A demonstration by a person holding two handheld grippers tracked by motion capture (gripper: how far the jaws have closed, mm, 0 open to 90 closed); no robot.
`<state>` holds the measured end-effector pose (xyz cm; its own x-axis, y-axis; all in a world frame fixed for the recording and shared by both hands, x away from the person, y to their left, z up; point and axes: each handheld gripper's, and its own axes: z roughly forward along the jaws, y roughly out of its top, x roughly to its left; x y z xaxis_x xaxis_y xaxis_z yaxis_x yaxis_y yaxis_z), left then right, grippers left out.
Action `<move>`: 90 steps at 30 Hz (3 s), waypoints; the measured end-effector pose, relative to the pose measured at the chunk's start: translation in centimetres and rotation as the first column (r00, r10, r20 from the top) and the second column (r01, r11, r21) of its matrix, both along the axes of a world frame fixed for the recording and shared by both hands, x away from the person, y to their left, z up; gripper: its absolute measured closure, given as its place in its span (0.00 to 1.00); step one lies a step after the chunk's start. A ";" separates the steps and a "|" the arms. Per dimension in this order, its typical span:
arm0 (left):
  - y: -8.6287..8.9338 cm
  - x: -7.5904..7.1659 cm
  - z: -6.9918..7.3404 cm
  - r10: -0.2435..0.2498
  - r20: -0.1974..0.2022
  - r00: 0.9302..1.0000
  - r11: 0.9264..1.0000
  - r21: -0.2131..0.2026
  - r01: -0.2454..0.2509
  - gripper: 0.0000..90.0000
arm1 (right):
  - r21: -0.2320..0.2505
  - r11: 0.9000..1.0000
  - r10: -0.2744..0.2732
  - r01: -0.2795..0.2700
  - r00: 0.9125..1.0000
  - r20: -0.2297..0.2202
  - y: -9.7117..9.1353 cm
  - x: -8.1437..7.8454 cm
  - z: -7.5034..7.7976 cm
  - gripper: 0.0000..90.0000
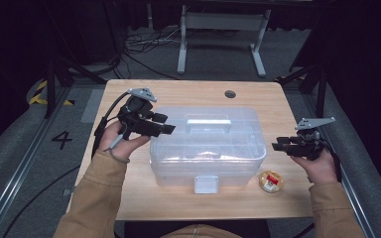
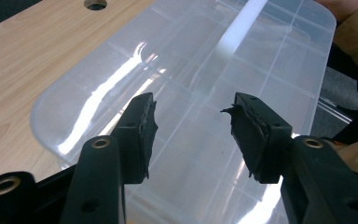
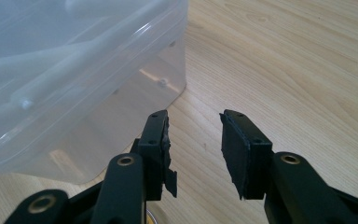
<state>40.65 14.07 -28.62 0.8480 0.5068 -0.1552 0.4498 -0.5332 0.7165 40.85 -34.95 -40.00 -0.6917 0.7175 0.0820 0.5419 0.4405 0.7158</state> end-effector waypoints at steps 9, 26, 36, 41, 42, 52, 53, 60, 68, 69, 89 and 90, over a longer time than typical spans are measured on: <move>-2.1 0.3 -0.1 -0.032 -0.006 0.999 0.999 0.021 0.032 0.53 | 0.002 1.000 0.006 -0.006 1.000 -0.004 0.1 0.1 -0.1 0.68; -5.1 1.7 -1.4 -0.040 -0.041 0.998 0.996 0.078 0.043 0.53 | 0.005 1.000 0.016 -0.016 1.000 -0.005 0.3 0.1 -0.2 0.67; -5.9 2.0 -1.9 -0.064 -0.017 0.998 0.992 0.111 0.066 0.64 | 0.006 1.000 0.022 -0.022 1.000 -0.004 0.4 0.1 -0.2 0.67; -6.1 1.5 -1.5 -0.104 0.046 0.994 0.988 0.120 0.097 0.78 | 0.006 1.000 0.022 -0.022 1.000 -0.006 0.4 0.1 -0.3 0.67; -6.1 1.5 -1.5 -0.104 0.046 0.994 0.988 0.120 0.097 0.81 | 0.006 1.000 0.022 -0.022 1.000 -0.006 0.4 0.1 -0.3 0.67; -6.4 2.1 -0.8 -0.114 0.013 0.993 0.981 0.160 0.111 0.83 | 0.004 1.000 0.026 -0.026 1.000 -0.008 0.5 0.1 -0.2 0.66; -6.4 2.1 -0.8 -0.114 0.013 0.993 0.981 0.160 0.111 0.83 | 0.004 1.000 0.026 -0.026 1.000 -0.008 0.5 0.1 -0.2 0.66; -6.2 2.8 0.0 -0.100 -0.003 0.995 0.985 0.143 0.099 0.83 | 0.008 1.000 0.028 -0.028 1.000 -0.007 0.4 0.1 -0.2 0.66; -6.2 3.7 0.9 -0.082 -0.014 0.997 0.986 0.143 0.083 0.82 | 0.010 0.999 0.030 -0.030 1.000 -0.001 0.3 0.0 -0.1 0.66; -6.2 3.8 1.0 -0.080 -0.015 0.997 0.986 0.144 0.081 0.82 | 0.011 0.999 0.031 -0.031 1.000 0.000 0.3 0.0 -0.1 0.66; -5.9 5.9 2.4 -0.037 -0.060 0.997 0.993 0.112 0.044 0.81 | 0.078 0.963 0.254 -0.257 0.966 0.049 1.3 -1.3 0.8 0.92; -5.9 6.0 2.5 -0.035 -0.062 0.997 0.993 0.110 0.041 0.81 | 0.080 0.960 0.265 -0.268 0.963 0.052 1.3 -1.4 0.9 0.92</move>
